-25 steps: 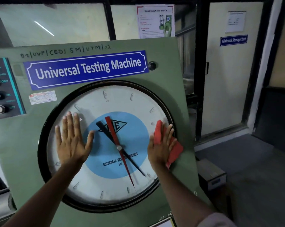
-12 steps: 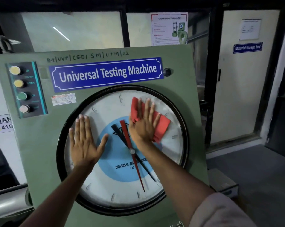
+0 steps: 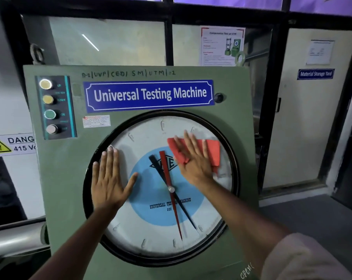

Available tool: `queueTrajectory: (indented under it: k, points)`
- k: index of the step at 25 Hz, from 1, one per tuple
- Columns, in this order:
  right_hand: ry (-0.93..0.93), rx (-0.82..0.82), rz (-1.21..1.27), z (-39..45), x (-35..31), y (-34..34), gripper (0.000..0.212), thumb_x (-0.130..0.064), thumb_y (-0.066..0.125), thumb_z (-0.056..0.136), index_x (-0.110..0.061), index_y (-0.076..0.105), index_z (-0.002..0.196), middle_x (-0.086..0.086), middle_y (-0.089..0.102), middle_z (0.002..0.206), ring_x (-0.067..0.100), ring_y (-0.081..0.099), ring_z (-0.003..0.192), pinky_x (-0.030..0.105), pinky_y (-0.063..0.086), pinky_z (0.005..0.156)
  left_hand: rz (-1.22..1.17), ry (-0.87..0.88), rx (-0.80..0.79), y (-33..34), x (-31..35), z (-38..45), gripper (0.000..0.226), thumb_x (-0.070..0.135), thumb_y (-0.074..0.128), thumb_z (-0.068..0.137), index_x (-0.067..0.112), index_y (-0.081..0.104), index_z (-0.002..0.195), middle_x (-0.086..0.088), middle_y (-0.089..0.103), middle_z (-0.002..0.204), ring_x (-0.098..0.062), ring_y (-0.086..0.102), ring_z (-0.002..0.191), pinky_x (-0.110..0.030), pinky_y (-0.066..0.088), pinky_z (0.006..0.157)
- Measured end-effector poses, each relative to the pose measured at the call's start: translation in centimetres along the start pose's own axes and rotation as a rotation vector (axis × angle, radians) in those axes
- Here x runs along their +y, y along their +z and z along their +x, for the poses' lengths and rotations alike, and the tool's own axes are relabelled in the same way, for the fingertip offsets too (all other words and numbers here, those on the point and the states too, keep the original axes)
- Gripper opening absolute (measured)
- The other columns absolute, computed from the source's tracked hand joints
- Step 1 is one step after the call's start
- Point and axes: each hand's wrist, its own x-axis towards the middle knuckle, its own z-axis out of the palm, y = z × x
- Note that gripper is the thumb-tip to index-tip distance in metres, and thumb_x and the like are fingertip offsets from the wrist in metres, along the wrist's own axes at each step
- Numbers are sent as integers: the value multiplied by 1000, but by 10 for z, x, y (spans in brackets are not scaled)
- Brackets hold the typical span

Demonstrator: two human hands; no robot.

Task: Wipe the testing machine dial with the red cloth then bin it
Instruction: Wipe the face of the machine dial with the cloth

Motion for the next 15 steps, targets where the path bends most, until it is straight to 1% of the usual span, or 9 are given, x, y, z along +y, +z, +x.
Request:
queueTrajectory:
  k: [2, 4, 5, 7, 8, 10, 12, 13, 15]
  points:
    - [206, 25, 70, 19, -9, -6, 76, -49, 38, 109, -37, -4, 170, 2, -7, 180, 24, -4, 166, 59, 3, 133, 21, 30, -27, -3, -7, 1, 99, 74, 30, 100, 13, 7, 174, -4, 2, 182, -20, 3, 169, -46, 4, 138]
    - [295, 32, 111, 39, -40, -9, 78, -52, 33, 105, -36, -10, 169, 3, -10, 179, 27, -8, 166, 59, -2, 132, 22, 29, -44, -6, -7, 1, 99, 73, 30, 100, 12, 6, 173, -5, 1, 182, -21, 2, 169, -46, 4, 138]
    - [248, 33, 121, 43, -57, -9, 81, -53, 34, 104, -36, -9, 169, 3, -12, 179, 28, -8, 166, 59, -4, 132, 24, 25, -45, -7, -5, 1, 98, 73, 30, 101, 11, 6, 173, -5, 2, 182, -21, 3, 169, -46, 3, 138]
    - [33, 39, 99, 35, -84, -3, 89, -51, 48, 98, -37, -3, 171, 1, -8, 180, 26, -4, 167, 59, -4, 132, 20, 21, -50, -10, -2, 3, 97, 72, 29, 101, 9, 7, 173, -6, 3, 182, -22, 4, 169, -43, 1, 138]
    - [-66, 21, 73, 24, -90, -1, 95, -48, 55, 95, -38, -1, 171, -1, -6, 181, 24, -3, 167, 60, -2, 132, 13, 21, -55, -12, -2, 3, 97, 71, 29, 102, 10, 7, 173, -6, 3, 182, -22, 4, 169, -42, -1, 137]
    - [-165, -26, 11, 2, -81, 2, 100, -43, 60, 92, -38, -1, 171, -3, -5, 181, 20, -3, 167, 60, 2, 132, 6, 20, -56, -17, -6, 1, 95, 71, 30, 102, 12, 5, 173, -4, 3, 182, -21, 3, 169, -38, -4, 137]
    - [-149, -95, -36, -15, -52, 1, 99, -44, 58, 95, -38, -6, 170, -2, -12, 179, 21, -7, 166, 60, 4, 132, -9, 15, -70, -21, -11, 0, 94, 70, 31, 103, 14, 6, 174, -3, 4, 182, -19, 3, 169, -34, -3, 136]
    - [-97, -140, -58, -23, -37, -2, 95, -47, 55, 100, -37, -11, 169, -1, -18, 178, 22, -11, 165, 61, 4, 132, -25, 19, -80, -24, -15, -1, 93, 70, 32, 103, 15, 6, 174, -3, 5, 182, -18, 3, 168, -33, -2, 136]
    - [95, -153, -25, -24, -15, -9, 80, -50, 39, 110, -38, -16, 167, 0, -23, 176, 22, -17, 164, 60, 2, 131, -46, 39, -108, -28, -20, -2, 92, 71, 30, 104, 17, 2, 174, 0, 1, 182, -16, 0, 169, -34, 1, 137]
